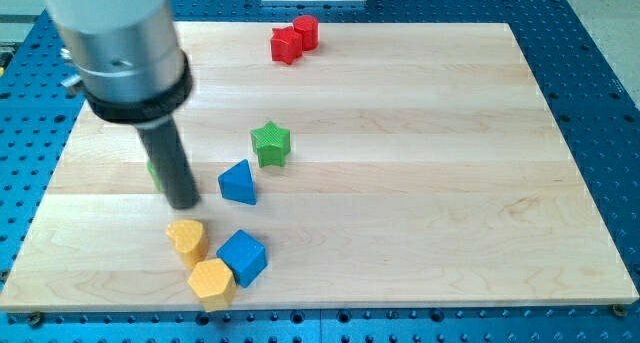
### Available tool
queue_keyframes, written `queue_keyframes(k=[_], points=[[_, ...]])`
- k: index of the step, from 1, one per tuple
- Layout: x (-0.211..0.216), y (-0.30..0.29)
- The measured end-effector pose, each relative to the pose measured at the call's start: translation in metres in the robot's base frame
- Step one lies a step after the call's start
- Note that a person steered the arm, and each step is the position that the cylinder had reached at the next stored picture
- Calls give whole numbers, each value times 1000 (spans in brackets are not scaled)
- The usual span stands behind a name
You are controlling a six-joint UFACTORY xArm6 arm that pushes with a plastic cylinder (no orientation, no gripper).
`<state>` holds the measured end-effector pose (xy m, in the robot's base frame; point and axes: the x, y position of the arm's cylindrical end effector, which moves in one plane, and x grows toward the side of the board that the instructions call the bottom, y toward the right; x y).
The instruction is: Move the green circle into the green star
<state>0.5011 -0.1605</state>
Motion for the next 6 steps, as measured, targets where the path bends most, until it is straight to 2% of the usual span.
queue_keyframes(k=[1, 2, 3, 4, 5, 6], points=[[22, -20], [11, -79], [-32, -39], [-55, 33], [-49, 36], [-28, 9]])
